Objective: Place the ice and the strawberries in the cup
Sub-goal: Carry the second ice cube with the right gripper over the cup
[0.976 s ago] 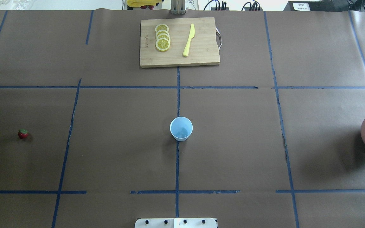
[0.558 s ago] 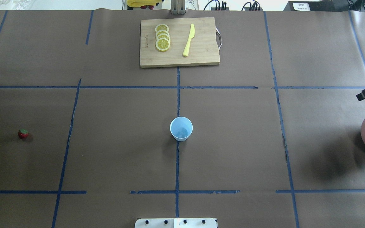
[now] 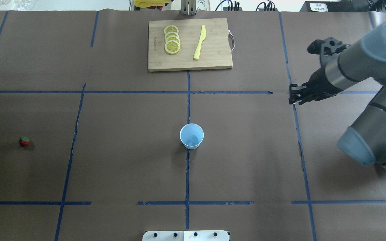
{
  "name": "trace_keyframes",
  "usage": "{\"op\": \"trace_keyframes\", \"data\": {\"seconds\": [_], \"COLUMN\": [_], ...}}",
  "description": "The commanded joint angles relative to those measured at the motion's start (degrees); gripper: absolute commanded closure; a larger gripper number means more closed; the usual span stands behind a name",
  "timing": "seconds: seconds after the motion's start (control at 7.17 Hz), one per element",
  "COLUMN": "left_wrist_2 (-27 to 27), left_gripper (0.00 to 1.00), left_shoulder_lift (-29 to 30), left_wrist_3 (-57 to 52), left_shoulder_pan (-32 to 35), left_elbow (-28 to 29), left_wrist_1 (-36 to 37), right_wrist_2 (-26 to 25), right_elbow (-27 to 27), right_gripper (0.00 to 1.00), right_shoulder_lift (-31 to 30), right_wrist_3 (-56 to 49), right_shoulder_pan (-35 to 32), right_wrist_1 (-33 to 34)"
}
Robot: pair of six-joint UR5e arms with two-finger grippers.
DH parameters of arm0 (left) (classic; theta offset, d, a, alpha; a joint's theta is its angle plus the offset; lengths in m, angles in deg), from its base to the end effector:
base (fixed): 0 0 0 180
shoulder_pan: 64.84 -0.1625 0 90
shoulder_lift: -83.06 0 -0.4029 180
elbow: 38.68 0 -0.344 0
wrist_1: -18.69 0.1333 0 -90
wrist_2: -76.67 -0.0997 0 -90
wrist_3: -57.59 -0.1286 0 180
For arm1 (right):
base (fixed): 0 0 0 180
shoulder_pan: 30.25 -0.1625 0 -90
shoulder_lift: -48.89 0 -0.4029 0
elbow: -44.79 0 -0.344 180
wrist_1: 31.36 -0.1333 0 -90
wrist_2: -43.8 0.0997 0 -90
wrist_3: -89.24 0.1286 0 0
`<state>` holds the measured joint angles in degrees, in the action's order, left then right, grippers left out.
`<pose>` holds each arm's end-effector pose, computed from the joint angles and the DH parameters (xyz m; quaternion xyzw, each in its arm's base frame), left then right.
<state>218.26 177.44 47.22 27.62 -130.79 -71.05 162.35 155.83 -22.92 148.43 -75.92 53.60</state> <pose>-0.0531 -0.4785 0.5939 0.0972 0.4263 0.0856 0.8953 -0.3277 -0.4383 0.3390 0.0466 -0.4282 0.0240 0.9022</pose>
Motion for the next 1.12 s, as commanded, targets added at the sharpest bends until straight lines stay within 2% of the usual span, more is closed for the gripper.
{"op": "trace_keyframes", "data": {"seconds": [0.0, 0.14, 0.42, 0.56, 0.84, 0.98], "left_wrist_2": [0.01, 0.01, 0.01, 0.01, 0.01, 0.01], "left_gripper": [0.00, 0.00, 0.00, 0.00, 0.00, 0.00], "left_shoulder_lift": [-0.08, -0.08, -0.08, 0.01, 0.01, -0.08], "left_wrist_3": [0.00, 0.00, 0.00, 0.00, 0.00, 0.00], "left_shoulder_pan": [-0.09, -0.09, -0.09, -0.09, -0.17, -0.17], "left_elbow": [0.09, 0.09, 0.18, 0.18, 0.18, 0.18], "left_wrist_1": [0.00, 0.00, 0.00, 0.09, 0.09, 0.09], "right_wrist_2": [-9.08, -11.12, -16.57, -16.77, -17.91, -17.82], "right_elbow": [-0.91, -4.66, -12.74, -15.30, -15.68, -15.68], "right_gripper": [0.99, 0.99, 0.99, 0.98, 0.97, 0.89], "right_shoulder_lift": [16.19, 22.45, 30.04, 31.55, 31.22, 31.04], "right_wrist_3": [9.67, 14.93, 19.89, 20.86, 20.87, 20.70], "right_shoulder_pan": [9.77, 12.86, 17.62, 18.59, 20.09, 20.18], "right_wrist_1": [16.46, 17.68, 17.35, 17.26, 17.26, 17.26]}}
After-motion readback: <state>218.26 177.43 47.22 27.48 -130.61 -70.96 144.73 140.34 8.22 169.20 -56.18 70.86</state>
